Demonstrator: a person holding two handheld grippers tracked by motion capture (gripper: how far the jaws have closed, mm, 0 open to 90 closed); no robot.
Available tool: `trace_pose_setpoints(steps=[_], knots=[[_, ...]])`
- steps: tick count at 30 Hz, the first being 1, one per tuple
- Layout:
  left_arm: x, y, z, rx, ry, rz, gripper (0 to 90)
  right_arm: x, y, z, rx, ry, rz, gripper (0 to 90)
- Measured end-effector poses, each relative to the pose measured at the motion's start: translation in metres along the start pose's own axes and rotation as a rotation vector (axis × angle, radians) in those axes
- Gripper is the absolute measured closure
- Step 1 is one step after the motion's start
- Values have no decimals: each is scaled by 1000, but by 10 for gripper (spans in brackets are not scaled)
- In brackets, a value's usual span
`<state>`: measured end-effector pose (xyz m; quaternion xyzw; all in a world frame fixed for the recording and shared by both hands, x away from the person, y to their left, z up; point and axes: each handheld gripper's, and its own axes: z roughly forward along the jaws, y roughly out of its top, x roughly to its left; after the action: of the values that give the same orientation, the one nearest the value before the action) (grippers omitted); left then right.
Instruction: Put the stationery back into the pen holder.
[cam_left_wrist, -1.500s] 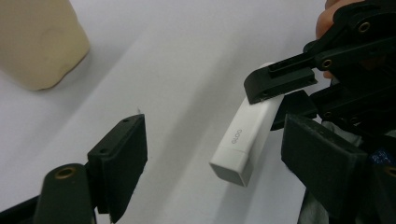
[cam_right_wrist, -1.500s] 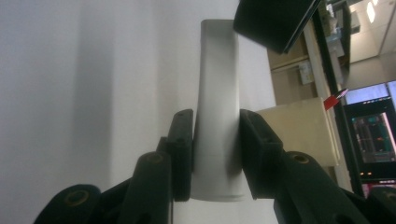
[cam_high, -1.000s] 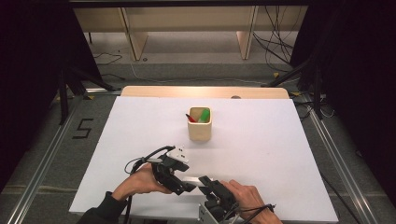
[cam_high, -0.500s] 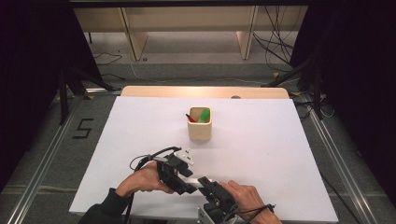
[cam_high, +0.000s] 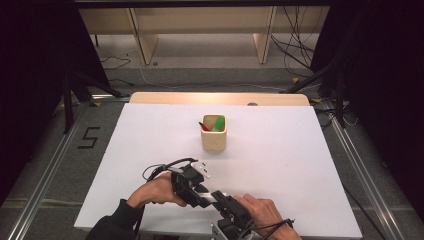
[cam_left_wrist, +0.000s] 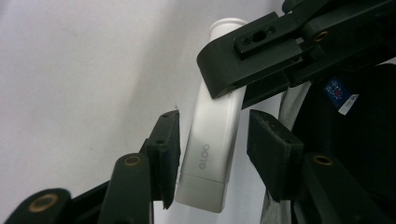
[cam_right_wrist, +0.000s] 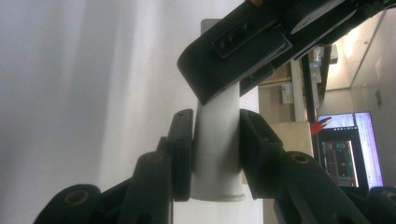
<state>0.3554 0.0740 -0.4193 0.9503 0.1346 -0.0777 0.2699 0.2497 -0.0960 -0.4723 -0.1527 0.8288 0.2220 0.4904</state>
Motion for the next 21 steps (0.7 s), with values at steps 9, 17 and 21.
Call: trace_pose_setpoints(steps=[9, 17, 21], knots=[[2, 1, 3, 26, -22, 5, 588, 2, 1, 1, -1, 10, -17, 677], [3, 1, 3, 34, -43, 12, 632, 3, 1, 1, -17, 12, -27, 677], [3, 0, 3, 32, -58, 27, 665, 4, 0, 1, -13, 17, -29, 677]])
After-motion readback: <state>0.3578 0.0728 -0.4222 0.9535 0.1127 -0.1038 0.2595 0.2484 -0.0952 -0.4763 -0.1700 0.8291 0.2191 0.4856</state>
